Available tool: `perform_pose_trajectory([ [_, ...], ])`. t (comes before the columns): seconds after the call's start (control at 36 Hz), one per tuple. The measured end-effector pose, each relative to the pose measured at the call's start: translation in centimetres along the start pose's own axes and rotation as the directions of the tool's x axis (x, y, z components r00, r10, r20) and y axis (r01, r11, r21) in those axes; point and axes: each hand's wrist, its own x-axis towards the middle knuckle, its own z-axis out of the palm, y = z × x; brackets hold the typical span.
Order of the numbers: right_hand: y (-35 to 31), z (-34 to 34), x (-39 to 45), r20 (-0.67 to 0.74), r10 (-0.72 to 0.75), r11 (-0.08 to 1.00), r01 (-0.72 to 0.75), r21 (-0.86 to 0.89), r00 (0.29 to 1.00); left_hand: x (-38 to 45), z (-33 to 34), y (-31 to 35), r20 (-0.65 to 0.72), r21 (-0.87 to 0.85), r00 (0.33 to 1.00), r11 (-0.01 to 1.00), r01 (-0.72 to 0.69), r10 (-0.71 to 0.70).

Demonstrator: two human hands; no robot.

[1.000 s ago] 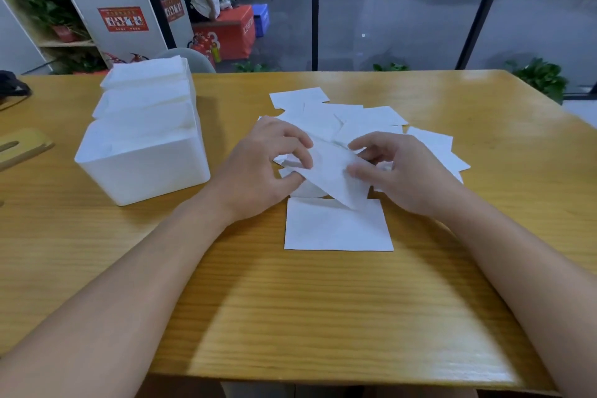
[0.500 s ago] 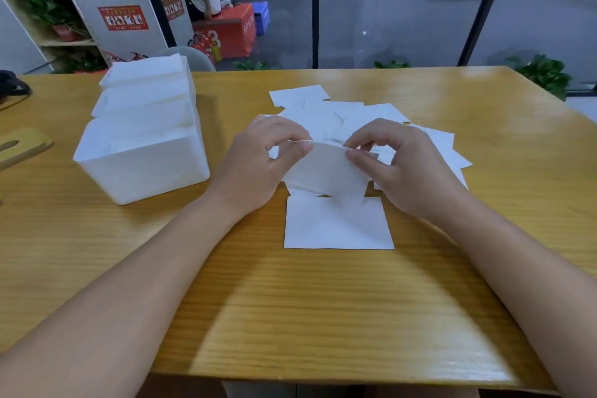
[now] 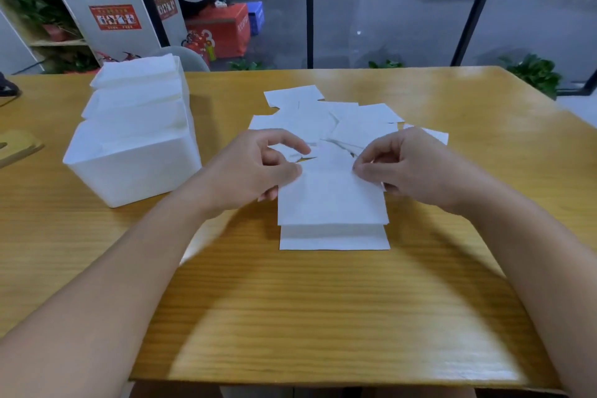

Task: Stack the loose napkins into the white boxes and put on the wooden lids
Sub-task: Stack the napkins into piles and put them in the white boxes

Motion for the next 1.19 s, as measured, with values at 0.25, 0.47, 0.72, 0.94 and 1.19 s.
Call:
perform_pose_trajectory([
  [0.25,-0.5,0.6,-0.6,0.112,0.082,0.978,-0.058,-0.201,0.990,-0.3,0.0,0.0,0.146,0.253,0.984,0.965,0.066,-0.105],
  [0.47,-0.5,0.8,-0.7,0.116,0.050,0.932,-0.005,-0.361,0.992,-0.3,0.4,0.3,0.165,0.338,0.979,0.939,0.059,-0.121],
  [0.72,-0.5,0.5,-0.6,0.134,0.019,0.926,0.033,-0.376,0.991,-0.4,0.2,0.5,0.158,0.299,0.983,0.953,0.046,-0.097],
  [0.94,-0.1,-0.1,-0.3,0.133,-0.017,0.921,0.067,-0.383,0.991,-0.2,0.0,0.3,0.157,0.341,0.985,0.940,0.016,-0.074],
  [1.19,-0.1,2.1,-0.5,0.179,-0.125,0.940,0.175,-0.293,0.976,1.1,1.1,-2.3,-0.150,0.443,0.987,0.896,0.013,0.060],
])
